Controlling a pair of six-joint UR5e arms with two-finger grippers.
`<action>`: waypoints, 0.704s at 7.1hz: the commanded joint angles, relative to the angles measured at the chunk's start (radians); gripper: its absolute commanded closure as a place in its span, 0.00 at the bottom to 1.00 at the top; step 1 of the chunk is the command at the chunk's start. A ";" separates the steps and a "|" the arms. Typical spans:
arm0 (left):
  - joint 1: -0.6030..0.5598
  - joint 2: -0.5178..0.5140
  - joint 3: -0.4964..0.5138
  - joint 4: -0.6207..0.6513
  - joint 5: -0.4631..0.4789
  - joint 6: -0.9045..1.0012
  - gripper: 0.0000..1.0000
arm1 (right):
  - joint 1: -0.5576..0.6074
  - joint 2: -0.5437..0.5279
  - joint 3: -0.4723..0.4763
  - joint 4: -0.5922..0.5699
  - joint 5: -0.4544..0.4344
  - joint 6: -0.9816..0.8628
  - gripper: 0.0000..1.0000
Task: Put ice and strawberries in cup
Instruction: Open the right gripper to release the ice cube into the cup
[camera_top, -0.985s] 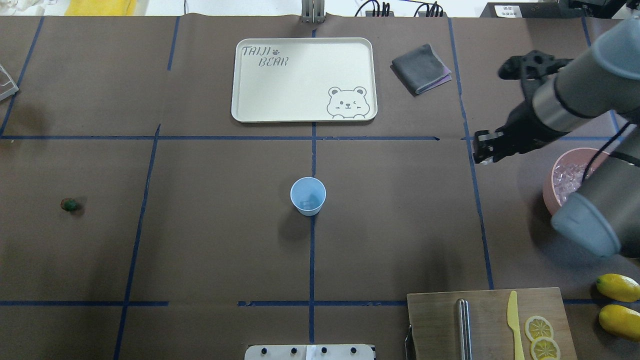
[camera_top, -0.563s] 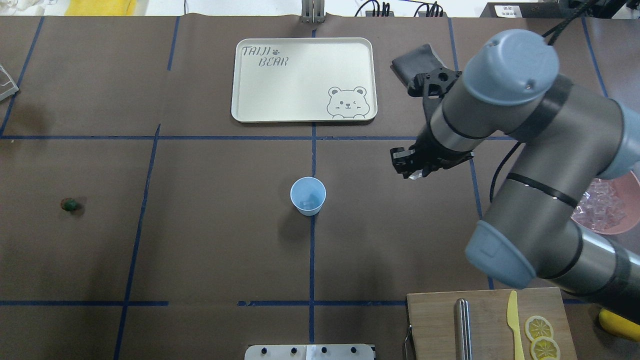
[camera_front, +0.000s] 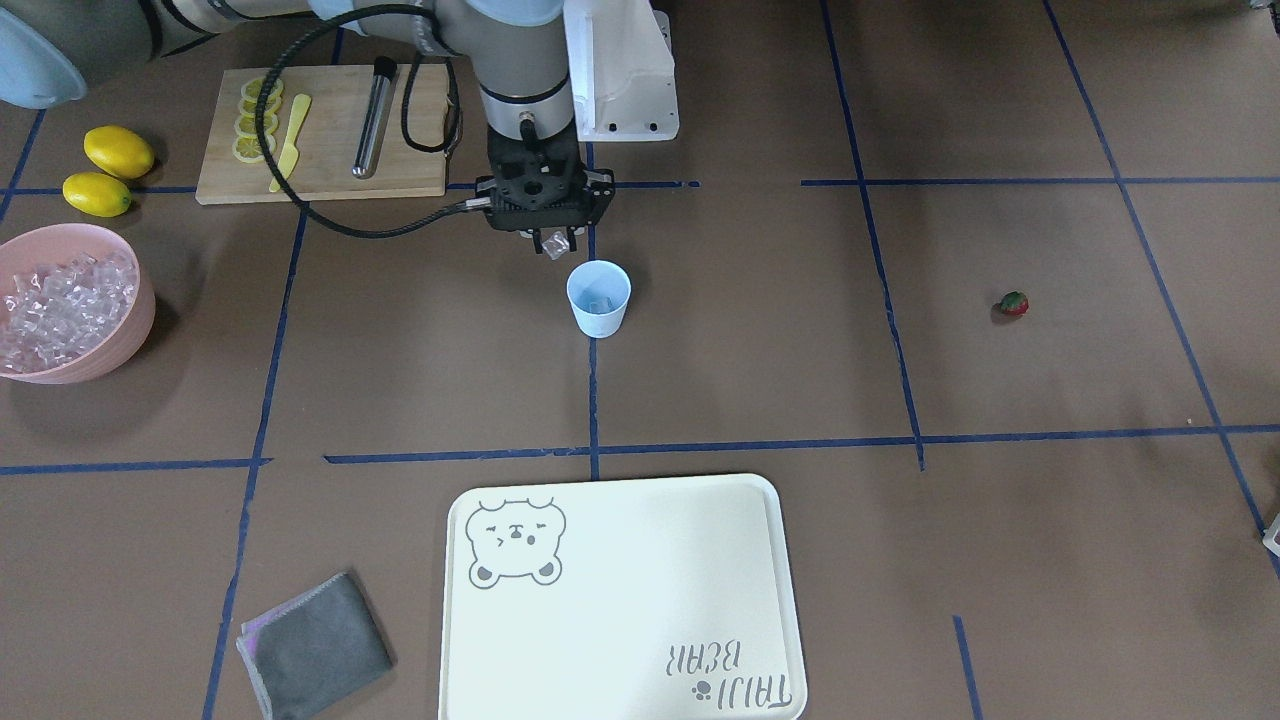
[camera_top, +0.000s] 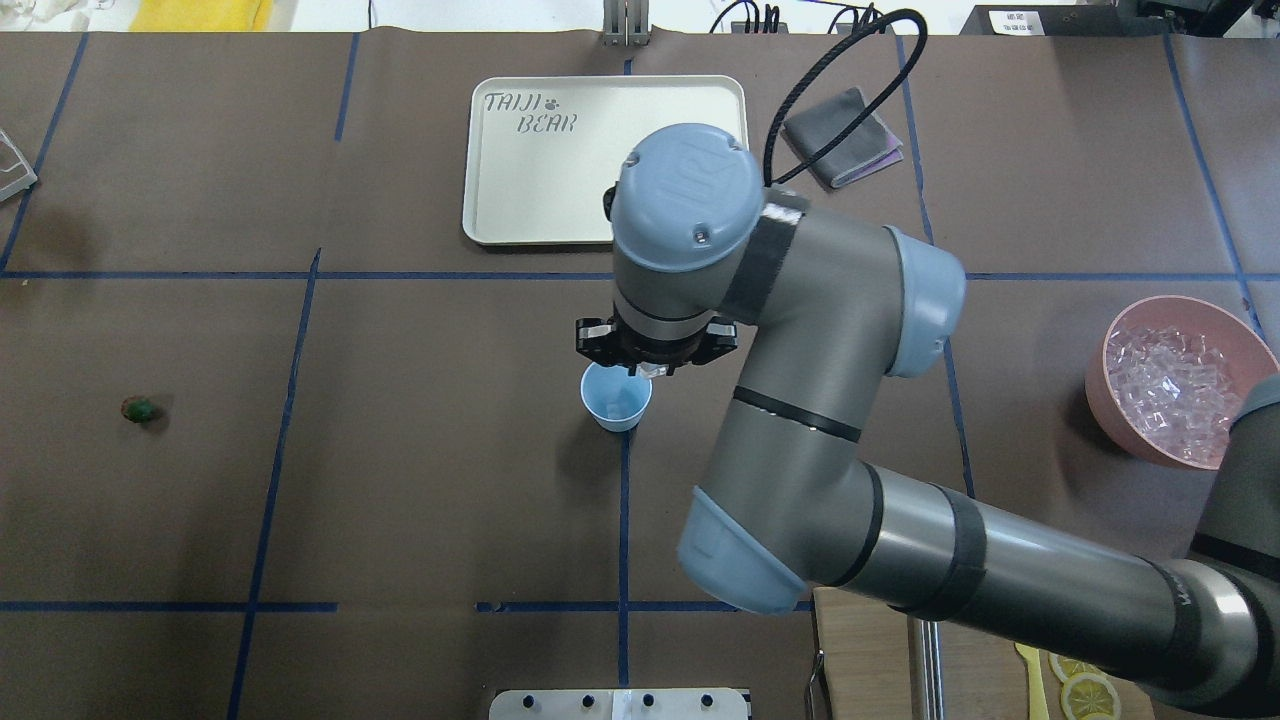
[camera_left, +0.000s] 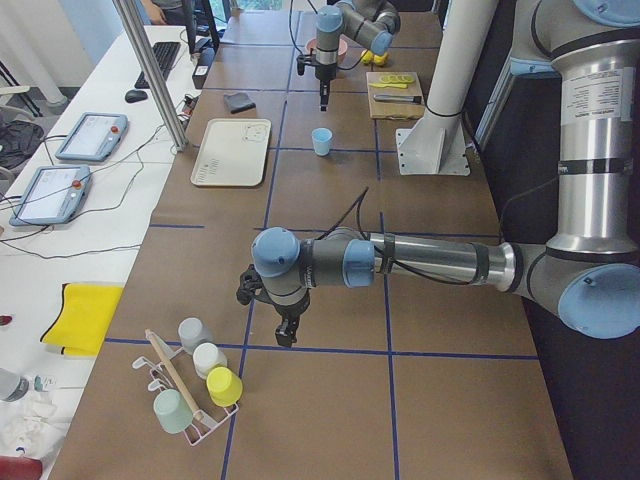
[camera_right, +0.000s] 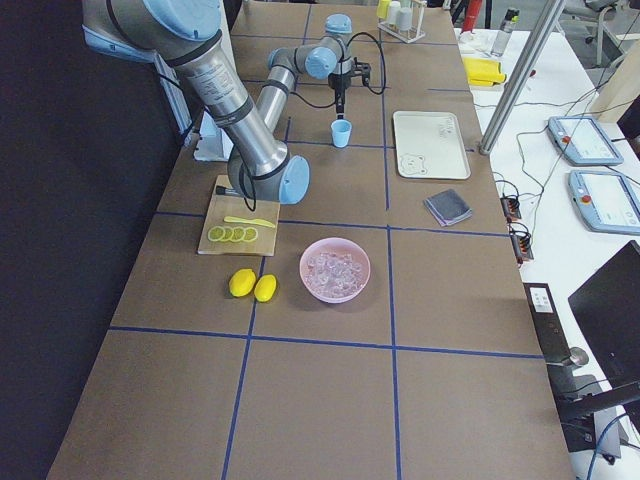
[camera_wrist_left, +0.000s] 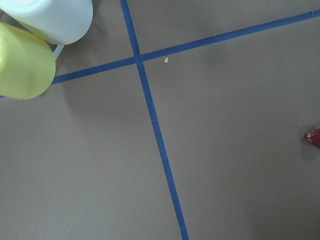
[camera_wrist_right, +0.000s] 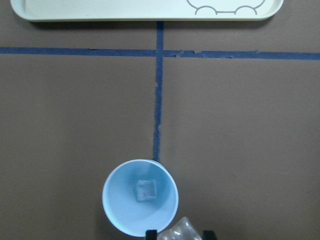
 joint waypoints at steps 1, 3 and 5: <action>0.000 0.002 0.001 0.002 0.000 0.000 0.00 | -0.037 0.045 -0.058 0.003 -0.039 0.032 0.97; 0.000 0.002 0.001 0.002 0.000 0.000 0.00 | -0.040 0.040 -0.088 0.021 -0.055 0.031 0.94; 0.000 0.002 -0.001 0.000 0.000 0.000 0.00 | -0.040 0.038 -0.112 0.058 -0.063 0.031 0.75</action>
